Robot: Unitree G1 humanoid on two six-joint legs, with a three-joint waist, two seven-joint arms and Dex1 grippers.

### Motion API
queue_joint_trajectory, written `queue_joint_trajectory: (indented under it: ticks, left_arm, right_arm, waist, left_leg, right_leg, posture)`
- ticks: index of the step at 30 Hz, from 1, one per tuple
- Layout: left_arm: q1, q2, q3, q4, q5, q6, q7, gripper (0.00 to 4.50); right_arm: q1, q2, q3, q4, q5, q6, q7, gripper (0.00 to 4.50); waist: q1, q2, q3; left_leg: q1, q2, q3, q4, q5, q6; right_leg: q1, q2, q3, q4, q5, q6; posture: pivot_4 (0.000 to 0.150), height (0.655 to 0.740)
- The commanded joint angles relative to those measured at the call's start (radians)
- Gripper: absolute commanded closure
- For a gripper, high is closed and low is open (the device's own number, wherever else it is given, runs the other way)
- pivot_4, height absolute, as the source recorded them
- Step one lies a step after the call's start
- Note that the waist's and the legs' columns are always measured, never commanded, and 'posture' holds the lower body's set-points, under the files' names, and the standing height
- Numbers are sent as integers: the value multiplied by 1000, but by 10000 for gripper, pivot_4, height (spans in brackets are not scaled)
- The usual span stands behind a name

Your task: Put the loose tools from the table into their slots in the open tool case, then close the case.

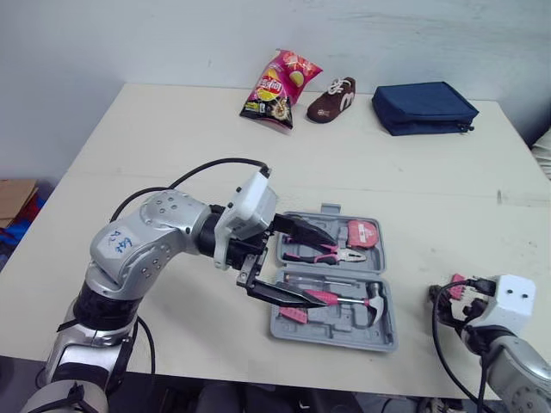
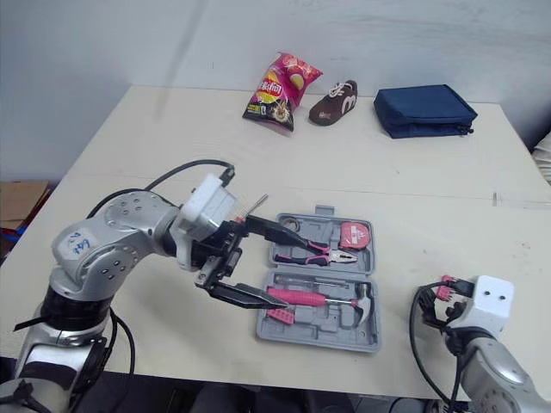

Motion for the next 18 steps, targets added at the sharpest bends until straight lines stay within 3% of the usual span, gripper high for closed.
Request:
queue_joint_trajectory:
  ticks: [1,3,6,16,18]
  left_arm:
    - [-22,-4,-5,6,14,-24,-13,1485]
    - [-22,-2,-6,15,22,-34,-20,560]
    - [-22,5,-3,22,36,-44,-28,0]
    - [-6,11,0,16,48,-60,-36,0]
    - [-8,10,-1,21,55,-67,-38,0]
  right_arm:
    - [-7,19,18,14,-37,-10,-30,0]
    - [-10,26,23,18,-50,-19,-37,2453]
    - [-12,41,21,11,-63,-25,-49,12272]
    - [-16,79,-18,40,-81,-25,-87,12272]
    - [-12,90,-17,43,-85,-32,-94,17672]
  waist:
    - [-2,0,0]
    - [-2,0,0]
    - [0,0,0]
    - [1,-1,0]
    - [1,-1,-1]
  left_leg:
    - [0,0,0,0,0,0]
    - [0,0,0,0,0,0]
    - [0,0,0,1,0,0]
    - [0,0,0,0,0,1]
    - [0,0,0,0,0,1]
  right_leg:
    - [0,0,0,0,0,0]
    - [0,0,0,0,0,0]
    - [0,0,0,0,0,0]
    - [0,-1,0,-1,0,0]
    - [0,-1,0,-1,0,0]
  posture:
    - [1500,7400]
    - [1500,7400]
    - [1500,7400]
    - [1500,7400]
    - [1500,7400]
